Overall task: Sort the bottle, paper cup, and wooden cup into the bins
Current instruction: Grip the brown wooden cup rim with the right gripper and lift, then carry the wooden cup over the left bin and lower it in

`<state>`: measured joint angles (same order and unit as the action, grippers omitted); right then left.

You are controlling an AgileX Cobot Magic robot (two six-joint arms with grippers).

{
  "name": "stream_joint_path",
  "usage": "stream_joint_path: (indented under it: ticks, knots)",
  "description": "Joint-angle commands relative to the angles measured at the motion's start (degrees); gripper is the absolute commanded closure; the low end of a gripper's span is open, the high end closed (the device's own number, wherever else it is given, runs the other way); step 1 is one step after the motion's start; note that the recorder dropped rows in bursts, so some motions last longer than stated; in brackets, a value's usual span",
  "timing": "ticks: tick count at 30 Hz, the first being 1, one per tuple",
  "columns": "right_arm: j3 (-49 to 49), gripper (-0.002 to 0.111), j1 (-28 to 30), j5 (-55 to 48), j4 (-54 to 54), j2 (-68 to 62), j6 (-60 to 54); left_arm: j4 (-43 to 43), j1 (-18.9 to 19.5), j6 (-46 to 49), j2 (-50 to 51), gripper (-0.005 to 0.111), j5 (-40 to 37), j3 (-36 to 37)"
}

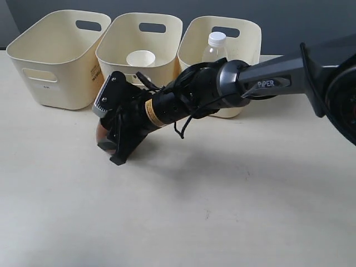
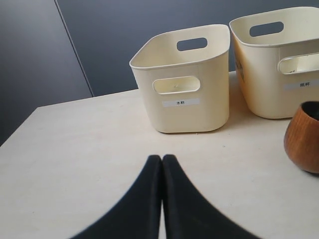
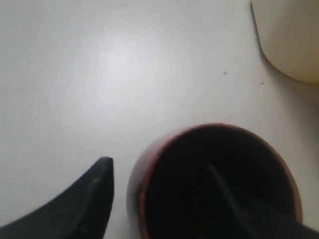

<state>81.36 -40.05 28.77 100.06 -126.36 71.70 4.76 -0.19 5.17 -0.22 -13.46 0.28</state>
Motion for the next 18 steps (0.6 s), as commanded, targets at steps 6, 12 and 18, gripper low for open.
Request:
stream_joint_path:
  ticks: [6, 12, 18]
  knots:
    - [-0.23, 0.109, 0.00, 1.02, -0.11, 1.62, -0.45, -0.13, -0.04, -0.05, 0.22, 0.107, 0.15, -0.28]
    - [1.44, 0.109, -0.05, 1.79, -0.11, 8.89, -0.45, -0.13, -0.04, -0.05, 0.22, 0.107, 0.15, -0.28]
    - [7.07, 0.109, -2.31, 0.09, -0.11, 14.28, 2.52, -0.13, -0.04, -0.05, 0.22, 0.107, 0.15, -0.28]
